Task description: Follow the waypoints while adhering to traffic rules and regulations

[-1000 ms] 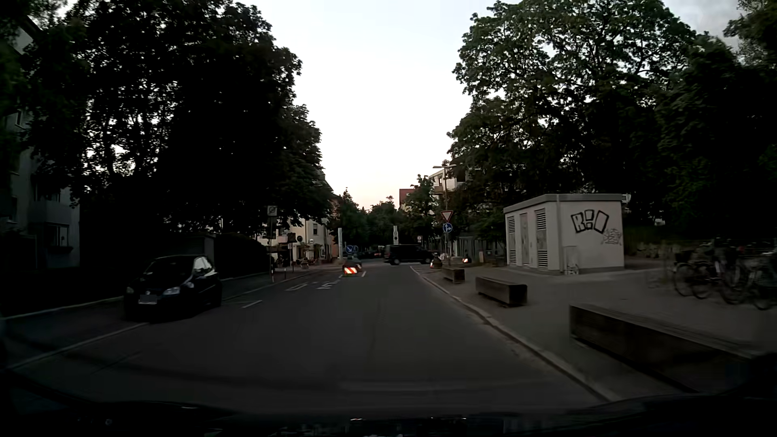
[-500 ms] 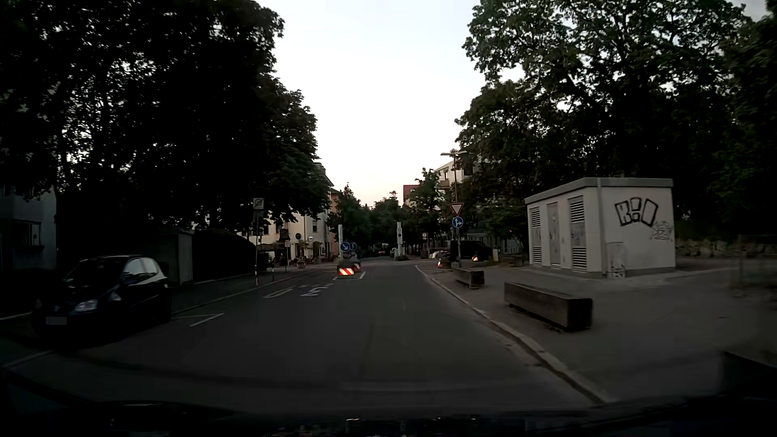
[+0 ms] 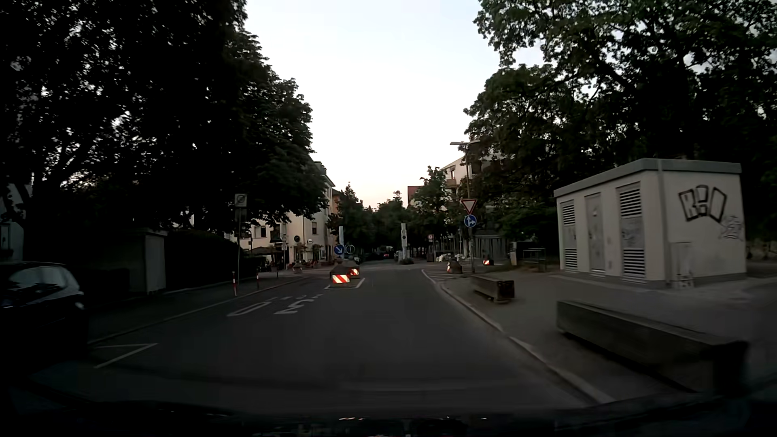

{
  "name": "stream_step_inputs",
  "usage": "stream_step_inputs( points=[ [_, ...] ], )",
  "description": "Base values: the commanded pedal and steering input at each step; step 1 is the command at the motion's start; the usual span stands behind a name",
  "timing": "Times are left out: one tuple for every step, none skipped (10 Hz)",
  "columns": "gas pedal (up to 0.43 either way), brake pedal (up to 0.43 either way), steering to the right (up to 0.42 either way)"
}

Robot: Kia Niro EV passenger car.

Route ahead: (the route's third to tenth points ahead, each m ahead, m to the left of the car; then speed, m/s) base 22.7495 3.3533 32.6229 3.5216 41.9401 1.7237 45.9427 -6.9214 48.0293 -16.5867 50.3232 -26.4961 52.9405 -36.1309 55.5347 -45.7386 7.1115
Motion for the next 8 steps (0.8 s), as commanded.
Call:
stream_step_inputs(
  points=[
    [0.008, 0.000, -0.011],
    [0.008, 0.000, -0.008],
    [0.008, 0.000, -0.005],
    [0.008, 0.000, -0.005],
    [0.008, 0.000, -0.005],
    [0.008, 0.000, -0.005],
    [0.008, 0.000, -0.004],
    [0.008, 0.000, -0.004]
  ],
)
